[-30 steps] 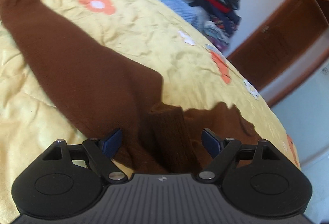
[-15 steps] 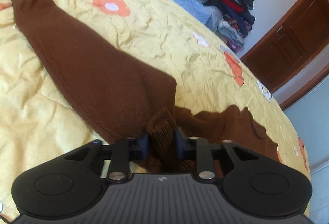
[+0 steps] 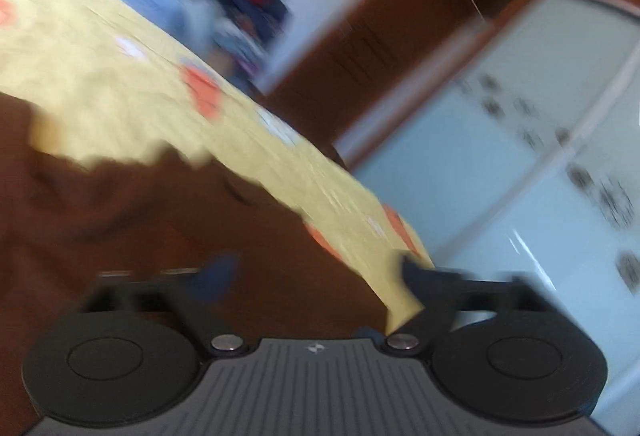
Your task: Fold small clothes
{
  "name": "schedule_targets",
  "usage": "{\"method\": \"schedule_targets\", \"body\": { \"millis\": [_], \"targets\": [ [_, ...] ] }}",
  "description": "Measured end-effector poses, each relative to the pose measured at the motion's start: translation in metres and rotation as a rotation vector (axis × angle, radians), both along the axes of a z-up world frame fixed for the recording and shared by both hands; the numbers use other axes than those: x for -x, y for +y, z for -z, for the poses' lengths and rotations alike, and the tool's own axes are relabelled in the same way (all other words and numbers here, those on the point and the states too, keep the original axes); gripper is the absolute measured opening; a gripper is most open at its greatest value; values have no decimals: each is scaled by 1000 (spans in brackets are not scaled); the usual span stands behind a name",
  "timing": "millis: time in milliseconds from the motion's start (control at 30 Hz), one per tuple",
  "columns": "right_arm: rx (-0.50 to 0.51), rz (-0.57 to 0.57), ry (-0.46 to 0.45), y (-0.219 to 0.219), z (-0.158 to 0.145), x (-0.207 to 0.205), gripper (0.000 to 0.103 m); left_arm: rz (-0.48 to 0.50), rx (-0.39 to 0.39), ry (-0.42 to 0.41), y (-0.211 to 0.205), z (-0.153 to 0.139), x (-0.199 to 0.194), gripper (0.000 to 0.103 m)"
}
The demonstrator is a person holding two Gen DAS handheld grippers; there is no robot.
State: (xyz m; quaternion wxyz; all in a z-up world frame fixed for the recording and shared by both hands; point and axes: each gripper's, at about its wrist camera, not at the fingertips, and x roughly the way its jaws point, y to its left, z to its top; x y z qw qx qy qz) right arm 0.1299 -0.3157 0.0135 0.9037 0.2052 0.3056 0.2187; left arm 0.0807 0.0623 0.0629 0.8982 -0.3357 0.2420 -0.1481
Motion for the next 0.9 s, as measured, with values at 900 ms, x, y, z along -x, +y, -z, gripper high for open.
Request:
{"method": "schedule_targets", "body": {
  "millis": [900],
  "targets": [
    [300, -440, -77, 178, -3, 16, 103, -950, 97, 167, 355, 73, -1, 99]
  ]
}}
